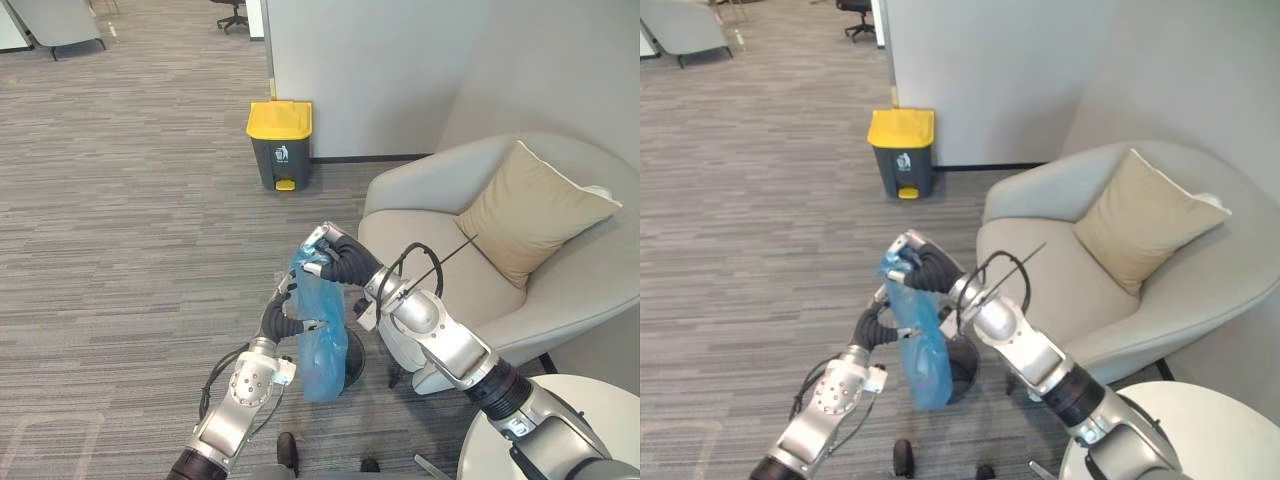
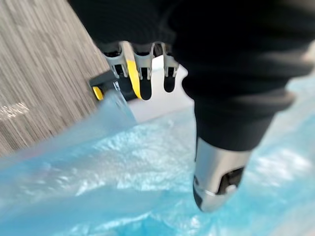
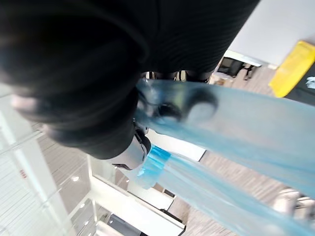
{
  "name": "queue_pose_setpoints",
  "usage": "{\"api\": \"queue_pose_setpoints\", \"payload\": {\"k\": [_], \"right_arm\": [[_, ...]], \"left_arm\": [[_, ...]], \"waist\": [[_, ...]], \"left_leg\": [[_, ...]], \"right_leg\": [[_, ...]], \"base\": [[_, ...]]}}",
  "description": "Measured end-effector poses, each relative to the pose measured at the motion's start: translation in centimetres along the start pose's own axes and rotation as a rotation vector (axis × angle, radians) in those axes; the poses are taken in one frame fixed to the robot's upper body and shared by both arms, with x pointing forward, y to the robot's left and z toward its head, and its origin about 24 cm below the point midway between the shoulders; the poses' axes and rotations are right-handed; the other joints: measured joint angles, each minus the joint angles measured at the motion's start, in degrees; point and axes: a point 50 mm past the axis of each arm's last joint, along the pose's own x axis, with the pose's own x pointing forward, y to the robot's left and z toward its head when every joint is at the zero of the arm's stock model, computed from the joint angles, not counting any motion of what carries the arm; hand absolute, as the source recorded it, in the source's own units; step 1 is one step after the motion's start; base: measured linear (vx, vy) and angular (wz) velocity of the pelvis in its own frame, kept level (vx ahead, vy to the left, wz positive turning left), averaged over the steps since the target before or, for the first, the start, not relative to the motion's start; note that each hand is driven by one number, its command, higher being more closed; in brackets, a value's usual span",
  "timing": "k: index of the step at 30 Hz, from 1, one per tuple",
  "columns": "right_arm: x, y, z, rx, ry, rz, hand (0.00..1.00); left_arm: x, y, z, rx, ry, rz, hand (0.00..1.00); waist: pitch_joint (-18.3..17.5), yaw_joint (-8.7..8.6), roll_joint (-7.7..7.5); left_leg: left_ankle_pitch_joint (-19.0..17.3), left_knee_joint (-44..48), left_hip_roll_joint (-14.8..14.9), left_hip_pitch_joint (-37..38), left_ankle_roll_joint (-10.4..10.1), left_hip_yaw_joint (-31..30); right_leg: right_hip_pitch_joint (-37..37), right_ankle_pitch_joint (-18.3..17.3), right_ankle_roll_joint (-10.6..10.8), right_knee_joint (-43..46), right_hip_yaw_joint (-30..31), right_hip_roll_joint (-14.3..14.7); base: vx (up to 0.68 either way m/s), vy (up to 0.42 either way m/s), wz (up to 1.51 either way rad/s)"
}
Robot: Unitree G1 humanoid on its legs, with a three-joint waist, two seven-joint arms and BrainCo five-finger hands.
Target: Gather rubbish on tea table into small bin, then transfer packed bag to large trash can.
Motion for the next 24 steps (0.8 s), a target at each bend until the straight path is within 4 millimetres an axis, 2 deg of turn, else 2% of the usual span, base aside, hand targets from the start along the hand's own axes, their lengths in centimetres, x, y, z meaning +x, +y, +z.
{"api": "queue_pose_setpoints", "payload": {"k": [7,11,15,24], "right_arm": [[0.9,0.8,0.7,0.049,-0.043,-0.013,1.00],[1.0,0.8,0.9,0.065,-0.051,-0.012,1.00],[1.5,0.8,1.4,0.076,-0.074,-0.011,1.00],[2.3,1.8,2.1,0.160,-0.114,-0.002,1.00]], "left_arm": [[0.2,-1.2,0.1,-0.048,0.012,0.006,0.00],[0.2,-1.7,-1.9,-0.022,0.104,-0.002,0.00],[0.0,-1.8,-2.9,0.009,0.152,0.012,0.00],[-0.2,-2.0,-4.0,0.040,0.206,0.048,0.00]], "waist": [[-0.8,-0.01,-0.10],[-1.1,0.04,-0.17],[-1.1,-0.02,-0.19],[-1.7,0.02,-1.23]], "left_leg": [[0.1,0.0,0.4,0.0,0.1,1.1],[0.0,0.0,0.8,0.0,0.0,1.7],[-0.2,0.0,1.0,0.0,-0.2,1.9],[-0.4,0.0,1.5,0.0,-0.6,1.9]], "right_leg": [[-0.3,0.9,0.1,-0.5,1.2,0.0],[-0.3,1.4,0.0,-1.1,1.9,0.2],[-0.3,1.7,-0.1,-1.3,2.2,0.4],[-0.1,1.9,-0.3,-1.9,2.2,1.0]], "base": [[0.03,-0.001,-0.09],[0.03,-0.009,-0.07],[0.02,-0.007,-0.05],[0.03,-0.010,0.00]]}}
